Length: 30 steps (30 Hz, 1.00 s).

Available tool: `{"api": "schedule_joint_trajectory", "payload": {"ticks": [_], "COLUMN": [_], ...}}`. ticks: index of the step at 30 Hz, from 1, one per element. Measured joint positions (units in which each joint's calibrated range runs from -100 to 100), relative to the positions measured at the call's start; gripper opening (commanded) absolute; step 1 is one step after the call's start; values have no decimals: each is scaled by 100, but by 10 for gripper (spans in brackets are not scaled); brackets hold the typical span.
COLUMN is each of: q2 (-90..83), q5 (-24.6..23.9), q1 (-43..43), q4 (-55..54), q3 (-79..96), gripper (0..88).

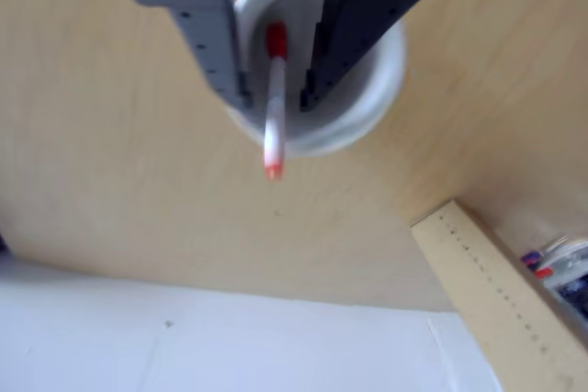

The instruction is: Grab the pen and place it in the cup.

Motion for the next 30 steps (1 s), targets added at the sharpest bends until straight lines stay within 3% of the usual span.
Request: {"api": "schedule_joint_trajectory", "payload": {"ticks": [30], "q2": [8], "q5": [-49], "q1": [15], "q4": [0], "q3": [-9], "gripper": [262]}}
